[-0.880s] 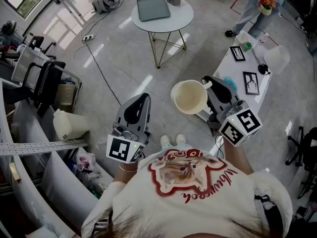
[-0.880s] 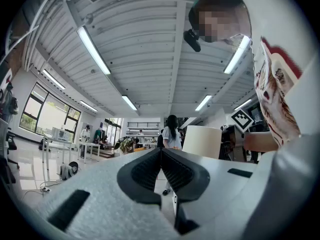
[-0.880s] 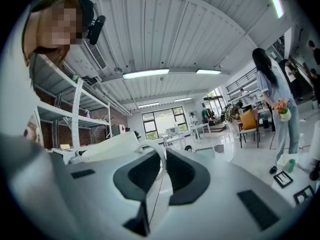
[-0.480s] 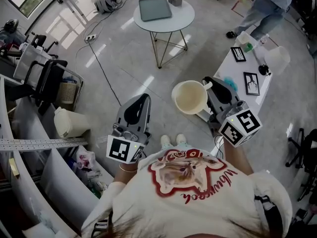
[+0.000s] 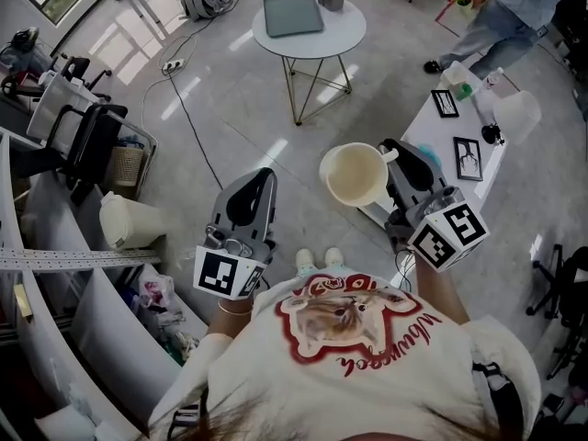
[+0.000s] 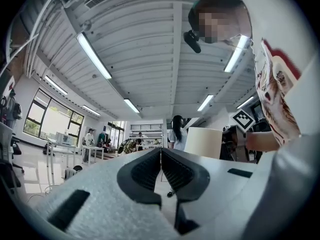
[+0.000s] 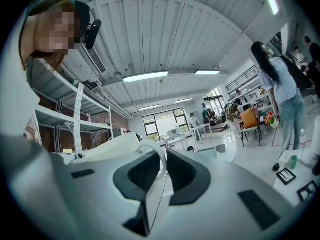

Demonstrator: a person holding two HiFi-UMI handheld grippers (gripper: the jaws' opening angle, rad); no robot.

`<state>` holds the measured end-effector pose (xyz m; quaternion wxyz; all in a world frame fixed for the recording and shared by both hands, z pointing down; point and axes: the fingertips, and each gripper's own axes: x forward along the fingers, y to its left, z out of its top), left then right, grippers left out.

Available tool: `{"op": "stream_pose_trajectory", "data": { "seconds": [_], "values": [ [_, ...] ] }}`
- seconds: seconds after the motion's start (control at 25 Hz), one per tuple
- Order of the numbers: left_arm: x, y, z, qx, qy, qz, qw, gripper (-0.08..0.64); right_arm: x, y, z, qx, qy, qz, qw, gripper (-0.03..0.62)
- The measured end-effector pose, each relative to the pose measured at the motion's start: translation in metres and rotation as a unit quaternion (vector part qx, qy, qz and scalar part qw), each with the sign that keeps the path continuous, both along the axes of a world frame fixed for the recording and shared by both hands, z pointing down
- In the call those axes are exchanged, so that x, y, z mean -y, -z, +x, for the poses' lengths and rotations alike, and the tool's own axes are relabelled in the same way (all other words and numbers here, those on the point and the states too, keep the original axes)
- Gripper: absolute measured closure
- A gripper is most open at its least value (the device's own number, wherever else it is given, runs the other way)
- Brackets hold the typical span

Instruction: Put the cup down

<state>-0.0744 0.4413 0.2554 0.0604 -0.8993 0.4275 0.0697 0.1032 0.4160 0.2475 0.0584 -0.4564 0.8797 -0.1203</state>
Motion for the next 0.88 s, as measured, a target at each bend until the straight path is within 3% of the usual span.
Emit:
{"op": "stream_pose_trajectory", "data": {
  "seconds": [0.88],
  "values": [
    [0.022, -0.003, 0.044, -0.003, 0.028, 0.006, 0.9996, 0.545, 0.034, -0.002, 0.044, 0.001, 0.025, 0.006, 1.000, 0.545]
  ]
}}
